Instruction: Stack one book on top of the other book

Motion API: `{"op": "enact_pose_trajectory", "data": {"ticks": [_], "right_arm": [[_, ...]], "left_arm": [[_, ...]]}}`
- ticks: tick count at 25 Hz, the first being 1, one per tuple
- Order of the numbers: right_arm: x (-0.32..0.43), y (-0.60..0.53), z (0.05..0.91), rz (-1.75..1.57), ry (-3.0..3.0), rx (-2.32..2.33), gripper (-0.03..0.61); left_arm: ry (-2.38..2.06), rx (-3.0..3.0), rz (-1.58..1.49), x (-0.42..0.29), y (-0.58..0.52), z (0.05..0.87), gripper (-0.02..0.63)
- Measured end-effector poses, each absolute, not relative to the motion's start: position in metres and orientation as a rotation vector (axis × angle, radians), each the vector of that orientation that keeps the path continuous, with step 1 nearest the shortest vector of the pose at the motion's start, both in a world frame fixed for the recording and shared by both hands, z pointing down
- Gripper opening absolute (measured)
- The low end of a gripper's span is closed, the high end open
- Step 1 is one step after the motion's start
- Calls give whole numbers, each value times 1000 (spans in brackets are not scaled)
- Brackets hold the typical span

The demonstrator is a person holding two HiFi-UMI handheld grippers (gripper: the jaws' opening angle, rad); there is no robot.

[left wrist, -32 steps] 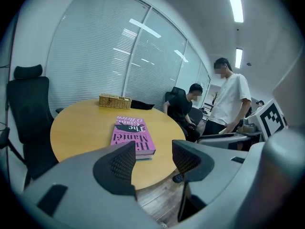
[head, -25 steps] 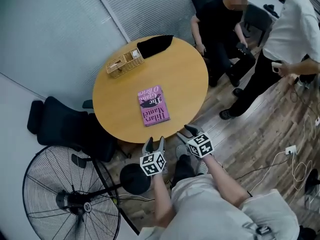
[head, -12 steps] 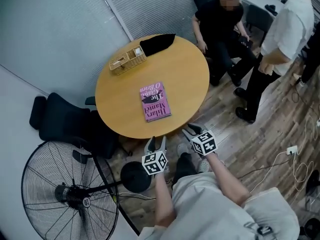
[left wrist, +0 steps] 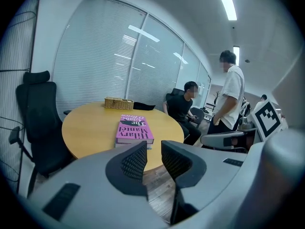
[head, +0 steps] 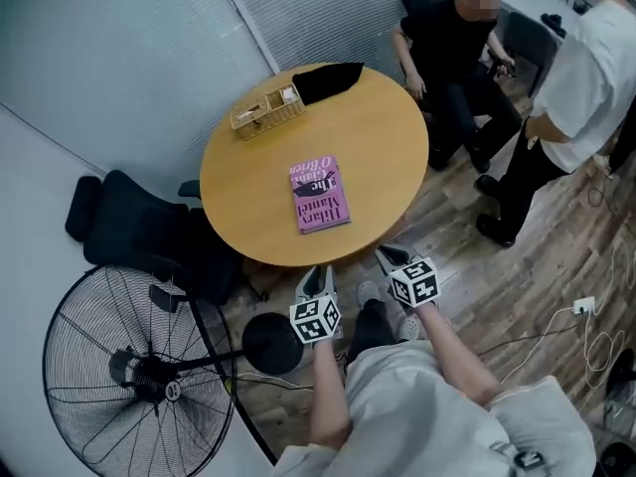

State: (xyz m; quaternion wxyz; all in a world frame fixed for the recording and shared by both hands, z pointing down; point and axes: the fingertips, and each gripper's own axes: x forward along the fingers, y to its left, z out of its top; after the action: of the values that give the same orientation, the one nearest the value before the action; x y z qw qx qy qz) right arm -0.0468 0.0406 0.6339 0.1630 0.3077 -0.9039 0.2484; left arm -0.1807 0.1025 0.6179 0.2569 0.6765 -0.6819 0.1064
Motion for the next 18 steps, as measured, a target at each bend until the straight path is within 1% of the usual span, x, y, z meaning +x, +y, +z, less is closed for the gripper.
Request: {"op": "enact_pose_trajectory", "data": {"ticks": [7,12,18], "right_arm": [[-50,44,631,694,-2593,854,23],[-51,45,630,691,-2601,841,21],[-55,51,629,670,-2607,816,21]], "left_arm": [[-1846,1834,273,-181,106,618,41],[-1837,1833,273,-180,107,618,28],[-1840,1842,261,-182,110,618,26]]}}
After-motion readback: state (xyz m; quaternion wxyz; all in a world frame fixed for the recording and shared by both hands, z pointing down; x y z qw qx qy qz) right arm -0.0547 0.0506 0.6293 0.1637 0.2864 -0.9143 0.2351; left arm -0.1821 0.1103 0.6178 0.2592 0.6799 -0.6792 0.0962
